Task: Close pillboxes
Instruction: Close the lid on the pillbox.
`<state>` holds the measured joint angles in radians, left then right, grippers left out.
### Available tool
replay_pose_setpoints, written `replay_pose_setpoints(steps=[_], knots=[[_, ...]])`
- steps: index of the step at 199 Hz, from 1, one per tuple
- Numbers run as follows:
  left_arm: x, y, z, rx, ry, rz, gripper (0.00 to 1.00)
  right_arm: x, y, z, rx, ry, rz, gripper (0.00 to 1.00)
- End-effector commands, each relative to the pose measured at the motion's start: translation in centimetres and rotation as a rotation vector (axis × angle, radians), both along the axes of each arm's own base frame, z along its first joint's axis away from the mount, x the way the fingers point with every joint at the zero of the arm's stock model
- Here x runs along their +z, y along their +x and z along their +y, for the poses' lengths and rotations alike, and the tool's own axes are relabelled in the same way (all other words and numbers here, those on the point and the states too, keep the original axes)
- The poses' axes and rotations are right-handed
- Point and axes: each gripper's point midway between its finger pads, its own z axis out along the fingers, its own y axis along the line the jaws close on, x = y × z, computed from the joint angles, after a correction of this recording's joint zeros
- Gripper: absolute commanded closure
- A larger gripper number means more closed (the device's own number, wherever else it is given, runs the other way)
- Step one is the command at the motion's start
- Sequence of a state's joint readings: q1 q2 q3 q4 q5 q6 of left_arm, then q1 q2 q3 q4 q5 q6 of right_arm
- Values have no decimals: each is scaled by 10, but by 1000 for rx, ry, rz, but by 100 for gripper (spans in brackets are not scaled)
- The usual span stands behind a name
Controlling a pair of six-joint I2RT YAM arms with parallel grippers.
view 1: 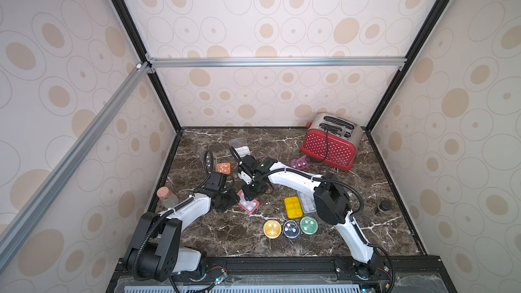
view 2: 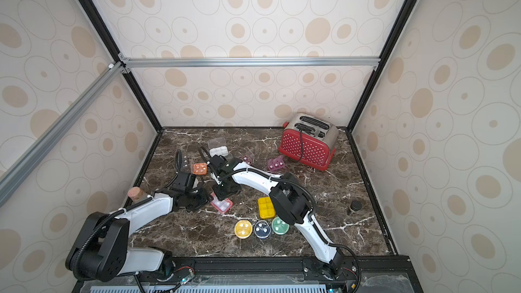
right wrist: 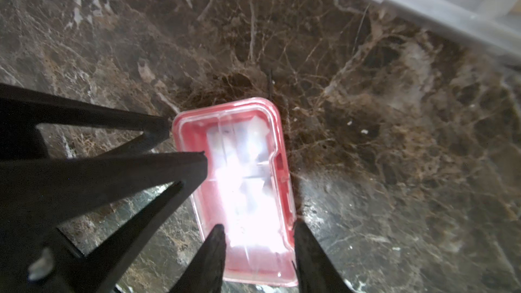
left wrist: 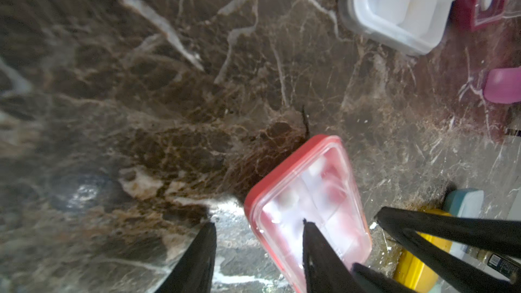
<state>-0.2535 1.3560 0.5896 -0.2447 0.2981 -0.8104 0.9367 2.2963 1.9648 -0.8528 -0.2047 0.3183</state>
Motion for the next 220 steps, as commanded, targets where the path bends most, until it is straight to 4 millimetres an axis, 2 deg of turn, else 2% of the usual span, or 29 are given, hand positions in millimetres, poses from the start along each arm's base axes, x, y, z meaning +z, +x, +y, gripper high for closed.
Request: replay_pose_setpoints(steps=[1, 34, 108, 122, 139, 178, 205, 220], knots=[[-3, -1, 2, 9, 10, 6, 52, -5, -4, 3, 5, -23, 4, 57], [-7, -1, 1, 4, 12, 20, 54, -15, -5, 1, 13, -60, 7, 51], [-17, -9, 5, 6, 27, 51, 58, -32, -14, -8, 20, -128, 22, 54], [-14, -9, 4, 4, 25, 44, 57, -28, -15, -7, 18, -120, 20, 53], [-4, -8, 4, -2, 24, 30, 51, -17, -11, -7, 21, -108, -8, 48], [37, 0, 10, 37, -10, -71, 37, 3, -12, -8, 76, -118, -84, 19], [61, 2, 25, 79, 23, -142, 25, 2, -18, -3, 131, -159, -131, 7], [72, 0, 35, 113, 53, -186, 21, -4, -18, 1, 146, -180, -145, 6]])
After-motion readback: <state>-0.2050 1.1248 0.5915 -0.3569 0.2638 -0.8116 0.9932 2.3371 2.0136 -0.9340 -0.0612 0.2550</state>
